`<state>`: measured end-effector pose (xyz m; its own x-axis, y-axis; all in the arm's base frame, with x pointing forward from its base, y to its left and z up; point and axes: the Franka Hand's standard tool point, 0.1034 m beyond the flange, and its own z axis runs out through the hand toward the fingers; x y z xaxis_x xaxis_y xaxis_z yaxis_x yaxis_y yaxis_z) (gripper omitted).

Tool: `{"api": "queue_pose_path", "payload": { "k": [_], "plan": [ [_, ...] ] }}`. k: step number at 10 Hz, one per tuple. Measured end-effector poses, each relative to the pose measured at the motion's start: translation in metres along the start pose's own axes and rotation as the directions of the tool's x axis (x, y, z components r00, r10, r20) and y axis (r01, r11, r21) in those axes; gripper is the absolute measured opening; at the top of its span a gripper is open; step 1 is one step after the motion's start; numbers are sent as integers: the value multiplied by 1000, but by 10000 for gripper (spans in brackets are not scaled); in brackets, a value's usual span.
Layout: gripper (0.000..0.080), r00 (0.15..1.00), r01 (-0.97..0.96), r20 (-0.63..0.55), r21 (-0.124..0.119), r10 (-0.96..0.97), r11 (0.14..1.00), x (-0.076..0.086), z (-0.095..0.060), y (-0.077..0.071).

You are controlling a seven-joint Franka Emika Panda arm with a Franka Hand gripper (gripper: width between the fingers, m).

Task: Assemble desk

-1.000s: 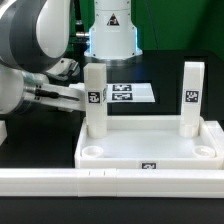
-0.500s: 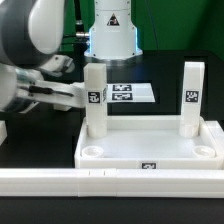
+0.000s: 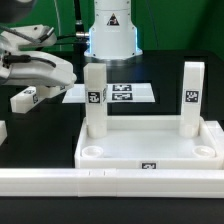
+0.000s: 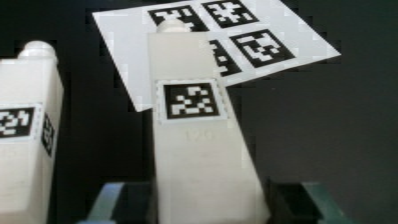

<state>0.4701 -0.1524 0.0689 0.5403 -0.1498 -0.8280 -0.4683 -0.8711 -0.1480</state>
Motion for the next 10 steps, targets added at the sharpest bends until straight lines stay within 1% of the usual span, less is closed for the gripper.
{"api": "queue_pose_path", "payload": {
  "k": [1, 3, 4, 5, 6, 7, 8, 9, 10],
  "plan": [
    [287, 1000, 0, -31, -5, -1, 1000, 5, -2, 0],
    [287, 999, -1, -34, -4, 1, 1000, 6, -2, 1],
    [287, 996, 9, -93, -18, -10, 1000, 11, -13, -2],
    [287, 980, 30, -195, -36, -36, 999, 12, -32, -12],
    [287, 966, 42, -255, -42, -51, 998, 5, -43, -21],
    [287, 956, 44, -289, -48, -56, 998, 0, -55, -31],
    [287, 931, 53, -356, -67, -74, 996, 4, -67, -40],
    [287, 891, 57, -446, -80, -87, 995, 11, -72, -41],
    [287, 857, 52, -507, -84, -87, 995, 10, -72, -39]
  ]
}}
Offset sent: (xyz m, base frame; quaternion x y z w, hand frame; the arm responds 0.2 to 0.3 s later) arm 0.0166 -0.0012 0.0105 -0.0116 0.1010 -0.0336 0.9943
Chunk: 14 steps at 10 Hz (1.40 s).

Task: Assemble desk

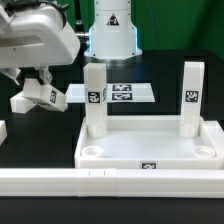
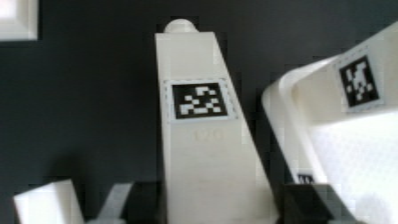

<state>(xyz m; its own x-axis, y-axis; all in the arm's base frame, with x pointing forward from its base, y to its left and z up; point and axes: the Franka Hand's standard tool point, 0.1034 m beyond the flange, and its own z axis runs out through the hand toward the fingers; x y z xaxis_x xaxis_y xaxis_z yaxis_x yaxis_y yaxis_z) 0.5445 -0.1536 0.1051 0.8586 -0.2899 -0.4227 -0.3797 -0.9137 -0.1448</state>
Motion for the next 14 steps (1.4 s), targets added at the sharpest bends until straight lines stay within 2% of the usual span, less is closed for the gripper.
{"api": "queue_pose_path", "payload": {
  "k": [1, 2, 4, 5, 6, 8, 9, 10, 12, 13, 14],
  "plan": [
    [287, 999, -2, -38, -3, 2, 1000, 0, 0, 1],
    [287, 991, -1, -137, -21, -1, 1000, 8, -5, 1],
    [287, 968, 13, -251, -28, -20, 1000, 13, -30, -18],
    [287, 934, 22, -355, -44, -36, 999, 22, -45, -31],
    [287, 905, 30, -422, -60, -52, 998, 23, -44, -32],
    [287, 879, 19, -473, -75, -53, 997, 25, -42, -27],
    [287, 883, 7, -467, -65, -37, 998, 24, -45, -34],
    [287, 879, 15, -475, -57, -40, 998, 22, -57, -54],
    [287, 870, -4, -493, -30, -11, 1000, 15, -68, -96],
    [287, 865, 12, -501, -37, -29, 999, 13, -67, -111],
    [287, 861, 22, -507, -42, -40, 999, 13, -65, -117]
  ]
}}
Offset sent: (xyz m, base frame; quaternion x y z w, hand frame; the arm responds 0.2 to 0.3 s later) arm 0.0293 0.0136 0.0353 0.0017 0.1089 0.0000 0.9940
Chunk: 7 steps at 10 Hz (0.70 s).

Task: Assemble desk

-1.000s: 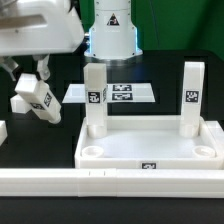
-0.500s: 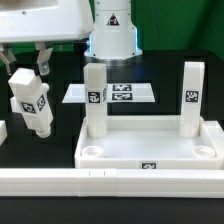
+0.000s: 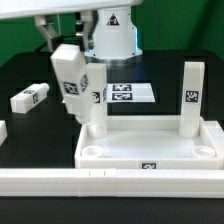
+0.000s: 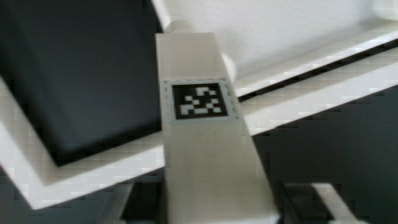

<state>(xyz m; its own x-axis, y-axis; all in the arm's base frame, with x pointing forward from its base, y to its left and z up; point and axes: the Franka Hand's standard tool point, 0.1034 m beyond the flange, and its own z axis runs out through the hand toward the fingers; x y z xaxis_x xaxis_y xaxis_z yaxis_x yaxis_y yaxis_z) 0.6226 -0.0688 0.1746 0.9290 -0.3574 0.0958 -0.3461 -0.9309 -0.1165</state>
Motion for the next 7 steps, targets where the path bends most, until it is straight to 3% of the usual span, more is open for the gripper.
{"api": "queue_pose_path", "payload": {
  "k": [3, 4, 6, 7],
  "plan": [
    [287, 1000, -4, -2, -1, 4, 1000, 1, 1, 2],
    [287, 1000, -2, -12, 2, 2, 1000, 0, 0, -3],
    [287, 1000, 13, -23, 20, -12, 1000, -10, -7, -53],
    [287, 998, 37, -45, 5, -37, 999, -13, -7, -74]
  ]
}}
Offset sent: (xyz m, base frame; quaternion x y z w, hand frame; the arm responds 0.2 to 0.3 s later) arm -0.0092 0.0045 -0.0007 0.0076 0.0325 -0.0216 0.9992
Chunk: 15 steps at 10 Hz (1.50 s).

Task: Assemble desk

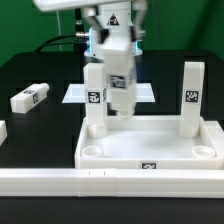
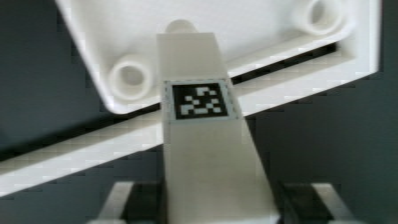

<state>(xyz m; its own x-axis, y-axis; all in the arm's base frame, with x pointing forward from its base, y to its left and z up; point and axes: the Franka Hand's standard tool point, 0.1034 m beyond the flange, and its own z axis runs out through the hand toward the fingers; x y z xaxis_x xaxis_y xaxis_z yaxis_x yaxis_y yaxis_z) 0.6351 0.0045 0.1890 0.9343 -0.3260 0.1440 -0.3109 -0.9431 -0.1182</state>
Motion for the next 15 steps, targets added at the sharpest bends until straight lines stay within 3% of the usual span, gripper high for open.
{"api": "queue_pose_path", "payload": {
  "k": [2, 5, 6, 7, 10, 15],
  "plan": [
    [287, 998, -65, 4, 6, 65, 998, -10, 3, -27],
    [287, 999, -45, -21, 9, 45, 999, -7, 4, -27],
    [287, 993, -46, -108, 25, 48, 999, 0, 3, -32],
    [287, 980, -30, -194, 44, 38, 999, -8, 5, -42],
    [287, 982, -4, -188, 58, 15, 998, -20, 10, -64],
    [287, 983, 0, -185, 57, 11, 998, -22, 13, -65]
  ]
}}
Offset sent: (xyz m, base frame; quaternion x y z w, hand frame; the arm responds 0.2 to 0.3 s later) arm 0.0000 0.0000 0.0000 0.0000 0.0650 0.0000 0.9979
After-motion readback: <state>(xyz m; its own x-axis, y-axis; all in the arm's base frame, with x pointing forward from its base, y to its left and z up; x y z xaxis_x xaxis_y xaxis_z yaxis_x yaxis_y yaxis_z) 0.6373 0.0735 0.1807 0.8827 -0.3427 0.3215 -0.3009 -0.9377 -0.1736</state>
